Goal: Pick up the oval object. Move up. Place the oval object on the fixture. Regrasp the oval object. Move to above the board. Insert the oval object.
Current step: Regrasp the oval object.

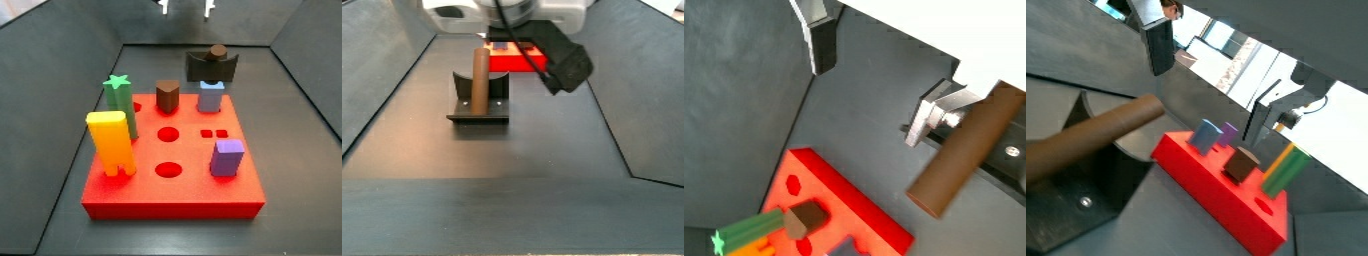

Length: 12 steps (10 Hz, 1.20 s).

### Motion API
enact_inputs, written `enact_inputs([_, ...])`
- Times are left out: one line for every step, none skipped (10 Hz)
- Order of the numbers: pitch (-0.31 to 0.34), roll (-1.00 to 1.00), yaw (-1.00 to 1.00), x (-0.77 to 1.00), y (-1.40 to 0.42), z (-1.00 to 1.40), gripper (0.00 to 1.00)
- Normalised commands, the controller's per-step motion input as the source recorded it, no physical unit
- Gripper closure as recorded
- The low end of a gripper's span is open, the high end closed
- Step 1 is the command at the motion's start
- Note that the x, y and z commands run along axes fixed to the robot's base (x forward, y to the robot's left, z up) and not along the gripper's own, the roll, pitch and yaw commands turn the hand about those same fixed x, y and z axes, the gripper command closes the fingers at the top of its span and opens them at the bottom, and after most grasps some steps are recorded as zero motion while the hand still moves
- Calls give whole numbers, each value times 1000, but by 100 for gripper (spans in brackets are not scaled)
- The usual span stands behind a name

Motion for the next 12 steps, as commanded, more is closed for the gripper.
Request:
enact_inputs([-73, 872, -1000, -567, -1000, -594, 0])
enact_inputs([-78, 877, -1000, -476, -1000, -595, 0])
enact_inputs([-114, 877, -1000, -307, -1000, -428, 0])
enact_inputs([-146, 870, -1000, -187, -918, -298, 0])
enact_inputs([-183, 862, -1000, -90, -646, -182, 0])
enact_inputs([-200, 859, -1000, -65, -499, -133, 0])
enact_inputs([-237, 855, -1000, -42, -207, -52, 0])
enact_inputs([-268, 847, -1000, -34, -16, -10, 0])
enact_inputs([-305, 834, -1000, -39, 32, 10, 0])
enact_inputs([-328, 829, -1000, -39, -6, 1, 0])
enact_inputs([-359, 825, -1000, -45, -14, -3, 0])
enact_inputs([-370, 820, -1000, -45, -9, 1, 0])
